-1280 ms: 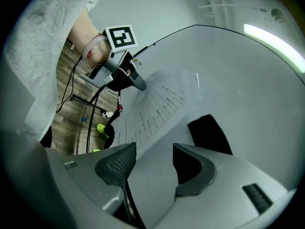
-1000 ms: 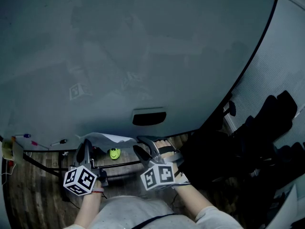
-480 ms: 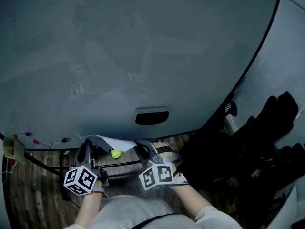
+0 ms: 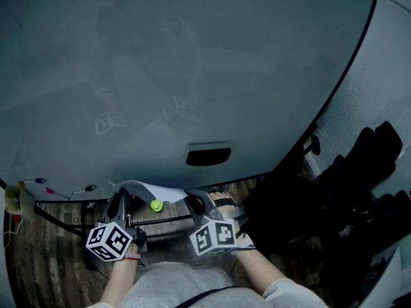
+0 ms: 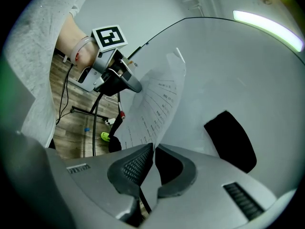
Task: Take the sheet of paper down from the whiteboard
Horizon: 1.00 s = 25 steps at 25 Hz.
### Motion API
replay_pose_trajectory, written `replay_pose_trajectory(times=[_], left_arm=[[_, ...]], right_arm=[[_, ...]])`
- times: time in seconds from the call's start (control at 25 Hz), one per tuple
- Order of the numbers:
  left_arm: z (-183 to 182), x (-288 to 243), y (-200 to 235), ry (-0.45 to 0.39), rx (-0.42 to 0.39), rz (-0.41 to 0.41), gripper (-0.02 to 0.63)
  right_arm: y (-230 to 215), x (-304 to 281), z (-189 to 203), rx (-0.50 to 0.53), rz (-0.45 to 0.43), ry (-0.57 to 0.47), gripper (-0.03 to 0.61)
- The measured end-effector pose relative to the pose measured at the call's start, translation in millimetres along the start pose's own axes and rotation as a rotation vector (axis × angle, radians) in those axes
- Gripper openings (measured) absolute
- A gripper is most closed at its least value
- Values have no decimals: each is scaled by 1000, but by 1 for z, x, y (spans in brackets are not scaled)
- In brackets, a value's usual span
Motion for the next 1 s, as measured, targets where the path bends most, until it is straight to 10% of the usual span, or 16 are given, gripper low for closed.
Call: replay_pose_trajectory(times=[1.0], left_arm=[[15, 9, -11, 131, -72, 121, 15]], right_arm=[[14, 24, 8, -106, 35, 20, 23]])
Point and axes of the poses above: the fingertips, and each gripper's own axes: x backward along the fingers, y to its left, z out of its underside, the point moved 9 cm from there along x, backward along the fingers
